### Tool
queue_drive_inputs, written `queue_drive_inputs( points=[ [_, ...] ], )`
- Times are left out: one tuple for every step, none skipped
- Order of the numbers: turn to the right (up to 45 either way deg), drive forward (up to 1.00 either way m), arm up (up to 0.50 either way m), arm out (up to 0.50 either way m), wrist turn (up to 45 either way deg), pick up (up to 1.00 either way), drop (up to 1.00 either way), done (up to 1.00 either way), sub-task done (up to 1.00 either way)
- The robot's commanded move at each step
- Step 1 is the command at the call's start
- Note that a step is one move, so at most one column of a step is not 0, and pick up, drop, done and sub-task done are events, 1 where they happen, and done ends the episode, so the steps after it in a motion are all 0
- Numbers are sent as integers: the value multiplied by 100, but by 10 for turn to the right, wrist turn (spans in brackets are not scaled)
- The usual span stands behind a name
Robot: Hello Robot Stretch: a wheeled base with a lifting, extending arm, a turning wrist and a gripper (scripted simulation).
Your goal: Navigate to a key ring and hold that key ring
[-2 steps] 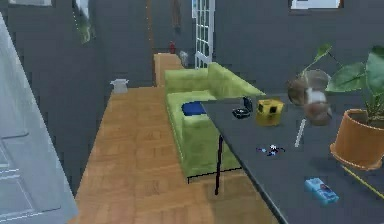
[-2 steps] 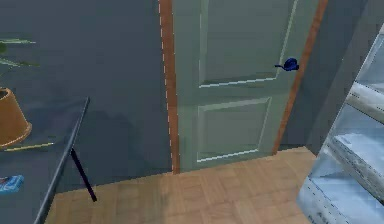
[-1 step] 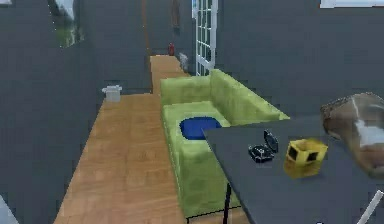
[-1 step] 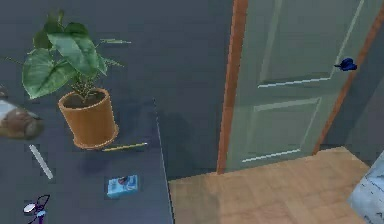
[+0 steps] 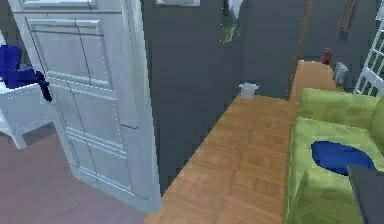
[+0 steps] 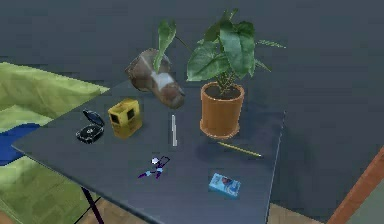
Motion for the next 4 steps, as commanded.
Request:
queue_drive_inputs(
  points=[
    [-60,0,0,0,0,0,0,0,0],
    [300,0,0,0,0,0,0,0,0],
    [0,15,0,0,0,0,0,0,0],
    [-120,0,0,0,0,0,0,0,0]
  ],
)
